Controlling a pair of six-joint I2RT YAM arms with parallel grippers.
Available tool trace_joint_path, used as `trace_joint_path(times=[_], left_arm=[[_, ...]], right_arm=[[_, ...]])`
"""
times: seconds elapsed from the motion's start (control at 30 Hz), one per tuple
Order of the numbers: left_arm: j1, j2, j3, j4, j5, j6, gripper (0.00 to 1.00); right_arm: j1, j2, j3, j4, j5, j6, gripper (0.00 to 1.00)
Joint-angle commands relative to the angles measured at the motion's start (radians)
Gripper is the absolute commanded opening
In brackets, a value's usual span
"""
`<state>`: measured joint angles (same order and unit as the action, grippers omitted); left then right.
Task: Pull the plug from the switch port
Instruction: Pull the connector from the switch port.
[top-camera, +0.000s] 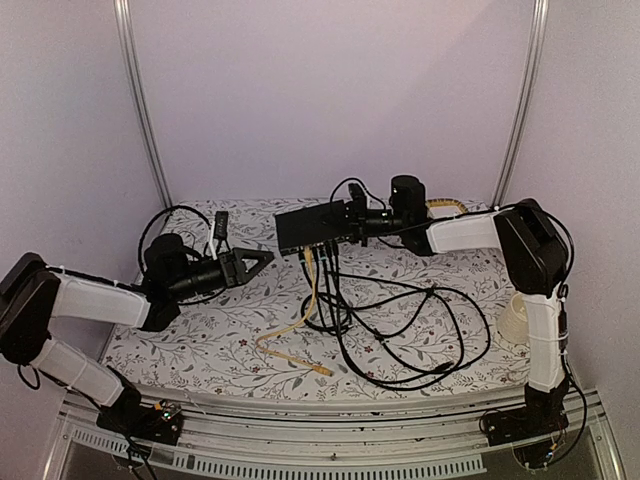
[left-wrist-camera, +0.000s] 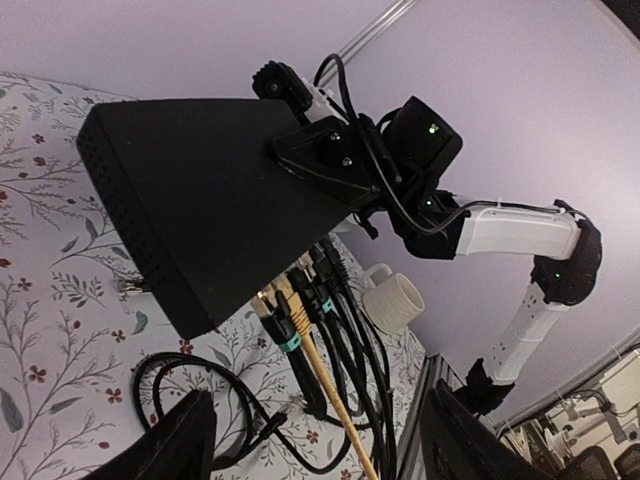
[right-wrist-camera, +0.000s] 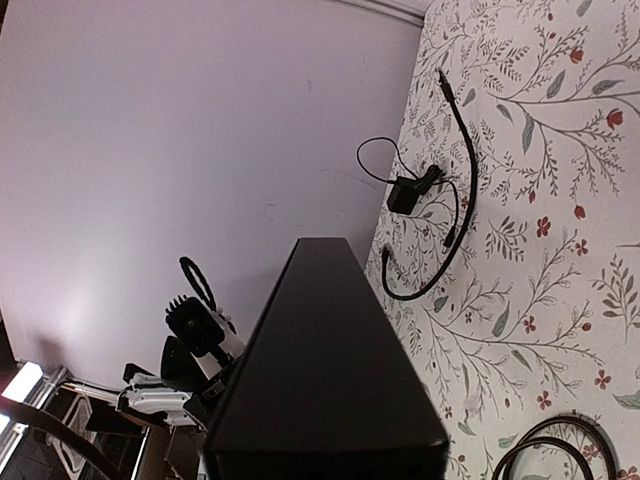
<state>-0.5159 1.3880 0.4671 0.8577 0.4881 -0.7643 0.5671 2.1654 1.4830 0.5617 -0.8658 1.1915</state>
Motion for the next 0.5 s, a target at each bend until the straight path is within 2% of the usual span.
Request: trace_joint_path(times=[0.0,0.17,0.2,0.3,0.47], left_arm=[[0.004,0.086,0.035,0.234,0.212,-0.122,0.73],[0.004,0.166,0.039,0.347,0.29,-0.219,0.74],[0.004,0.178,0.043,0.351,0.306,-0.224,0.75],[0.004,0.187,0.037,0.339,0.313,-0.225,0.87],[0.002,0.175,0.018,0.288,0.298,-0.201,0.88]], right_arm=[[0.019,-0.022,-0.037,0.171,-0.037,0.095,0.02],[0.034,-0.033,-0.079,0.248,-0.028,0.145,0.02],[0.036,-0.034,-0.083,0.262,-0.023,0.156,0.02],[0.037,-0.032,-0.079,0.286,-0.016,0.178,0.02],[0.039,-0.023,-0.045,0.289,-0.027,0.191,0.02]])
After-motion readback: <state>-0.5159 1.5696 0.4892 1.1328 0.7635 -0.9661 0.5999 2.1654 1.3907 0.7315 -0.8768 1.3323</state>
